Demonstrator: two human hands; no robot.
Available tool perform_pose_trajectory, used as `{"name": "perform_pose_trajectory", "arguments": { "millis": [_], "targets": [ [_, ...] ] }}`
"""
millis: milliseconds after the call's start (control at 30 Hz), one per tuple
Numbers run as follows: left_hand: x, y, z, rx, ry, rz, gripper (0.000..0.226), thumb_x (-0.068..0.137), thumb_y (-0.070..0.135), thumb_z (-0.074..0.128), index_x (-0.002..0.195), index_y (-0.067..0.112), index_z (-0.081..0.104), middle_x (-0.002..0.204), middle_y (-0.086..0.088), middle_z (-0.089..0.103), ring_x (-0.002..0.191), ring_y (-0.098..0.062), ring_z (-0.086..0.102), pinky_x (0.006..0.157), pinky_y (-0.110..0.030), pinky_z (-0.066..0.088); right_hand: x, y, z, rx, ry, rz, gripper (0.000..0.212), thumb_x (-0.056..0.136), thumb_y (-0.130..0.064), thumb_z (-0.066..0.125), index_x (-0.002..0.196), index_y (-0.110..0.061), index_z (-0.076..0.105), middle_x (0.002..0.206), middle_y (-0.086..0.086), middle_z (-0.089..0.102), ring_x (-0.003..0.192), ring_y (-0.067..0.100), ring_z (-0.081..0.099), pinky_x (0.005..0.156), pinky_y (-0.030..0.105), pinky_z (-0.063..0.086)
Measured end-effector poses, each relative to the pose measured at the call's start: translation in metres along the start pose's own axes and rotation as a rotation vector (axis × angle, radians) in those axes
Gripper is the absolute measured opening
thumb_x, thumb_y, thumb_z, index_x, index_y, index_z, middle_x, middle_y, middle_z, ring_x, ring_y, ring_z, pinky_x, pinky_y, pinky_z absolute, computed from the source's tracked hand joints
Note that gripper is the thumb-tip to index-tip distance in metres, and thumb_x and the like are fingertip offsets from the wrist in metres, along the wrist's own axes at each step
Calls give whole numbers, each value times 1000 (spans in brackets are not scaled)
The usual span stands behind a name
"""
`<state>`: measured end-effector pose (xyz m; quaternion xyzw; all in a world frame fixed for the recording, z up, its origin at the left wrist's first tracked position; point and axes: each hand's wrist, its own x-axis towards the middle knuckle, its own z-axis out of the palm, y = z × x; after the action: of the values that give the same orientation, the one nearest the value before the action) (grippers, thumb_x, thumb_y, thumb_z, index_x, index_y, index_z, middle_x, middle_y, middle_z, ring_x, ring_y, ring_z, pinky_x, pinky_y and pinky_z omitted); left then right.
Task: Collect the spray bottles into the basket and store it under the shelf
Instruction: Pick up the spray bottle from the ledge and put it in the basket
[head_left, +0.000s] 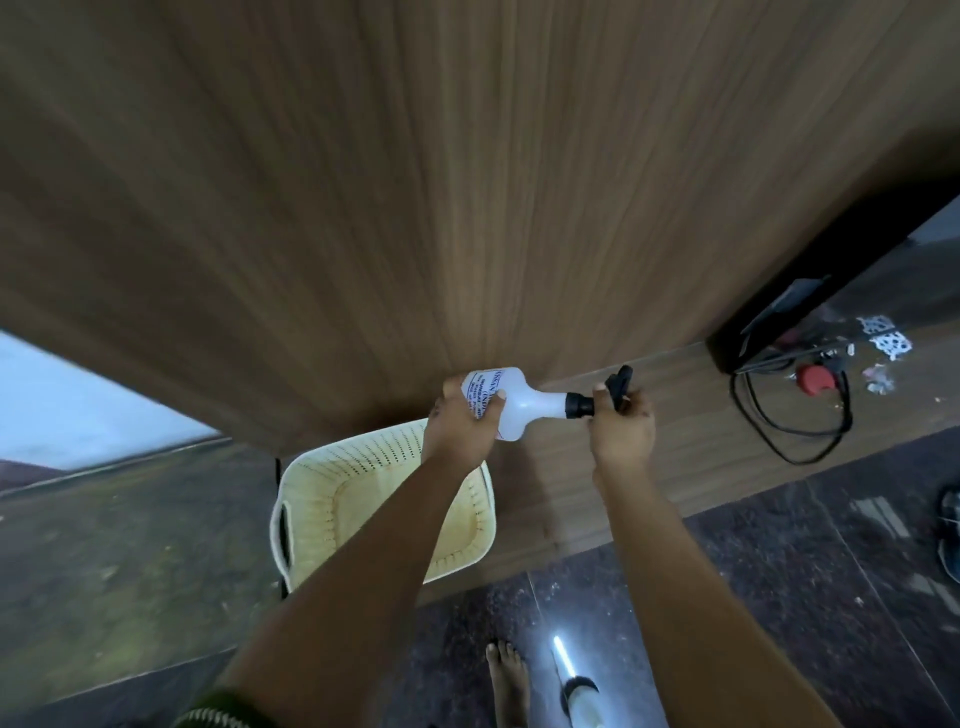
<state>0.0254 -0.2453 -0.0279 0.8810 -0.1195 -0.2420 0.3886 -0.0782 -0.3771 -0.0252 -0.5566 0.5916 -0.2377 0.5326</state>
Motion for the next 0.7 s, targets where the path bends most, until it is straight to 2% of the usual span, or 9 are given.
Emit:
{"name": "perform_pose_trajectory", "arguments": {
  "millis": [67, 167, 233, 333, 400, 467, 600, 700],
  "targets": [
    [-14, -5, -26, -76, 54, -25, 58, 86, 53, 57, 130, 17, 45, 125, -1, 59, 116, -24, 57, 92, -32, 46, -30, -22, 8, -11, -72, -90, 16, 87, -34, 59, 93, -19, 59, 92, 4, 67, 90, 27, 65, 86, 49, 53],
    [-37, -23, -65, -193, 115, -101, 60, 86, 53, 58, 130, 15, 44, 126, -2, 58, 113, -23, 56, 86, -28, 40, -77, -49, 21, -106, -199, -238, 17, 89, -28, 59, 90, -11, 60, 83, 6, 62, 82, 27, 61, 73, 36, 47],
    [-53, -41, -86, -288, 147, -160, 58, 86, 52, 58, 129, 15, 44, 125, -2, 58, 110, -24, 56, 86, -30, 42, -104, -56, 33, -193, -297, -306, 21, 90, -25, 58, 90, -5, 62, 83, 7, 60, 79, 26, 55, 68, 30, 36],
    [-67, -80, -107, -404, 176, -277, 54, 90, 47, 56, 133, 17, 44, 126, -1, 57, 113, -22, 55, 86, -31, 41, -137, -45, 61, -278, -466, -348, 30, 87, -33, 54, 90, -4, 62, 89, 16, 66, 85, 33, 60, 70, 33, 41],
    [-70, -99, -111, -506, 138, -361, 53, 92, 41, 55, 138, 19, 41, 135, -3, 53, 120, -24, 53, 95, -38, 45, -149, -33, 77, -347, -528, -360, 29, 90, -31, 54, 92, -3, 61, 94, 18, 65, 90, 34, 59, 70, 32, 38],
    [-76, -115, -117, -623, 88, -455, 55, 95, 31, 54, 144, 21, 32, 146, -7, 44, 129, -28, 46, 106, -42, 39, -162, -20, 94, -444, -572, -387, 26, 91, -28, 53, 96, -3, 61, 96, 15, 63, 90, 32, 57, 68, 28, 32],
    [-81, -141, -115, -533, 31, -505, 54, 97, 13, 46, 147, 12, 25, 147, -13, 38, 135, -34, 39, 103, -39, 38, -175, 12, 129, -585, -625, -401, 29, 91, -26, 53, 98, 1, 60, 101, 16, 62, 95, 32, 58, 69, 27, 32],
    [-81, -156, -108, -412, 4, -527, 50, 96, 9, 42, 145, 11, 29, 141, -17, 46, 118, -34, 53, 87, -35, 44, -180, 35, 150, -684, -646, -404, 31, 92, -29, 53, 101, 0, 60, 107, 18, 61, 97, 32, 59, 75, 28, 38]
  ]
}}
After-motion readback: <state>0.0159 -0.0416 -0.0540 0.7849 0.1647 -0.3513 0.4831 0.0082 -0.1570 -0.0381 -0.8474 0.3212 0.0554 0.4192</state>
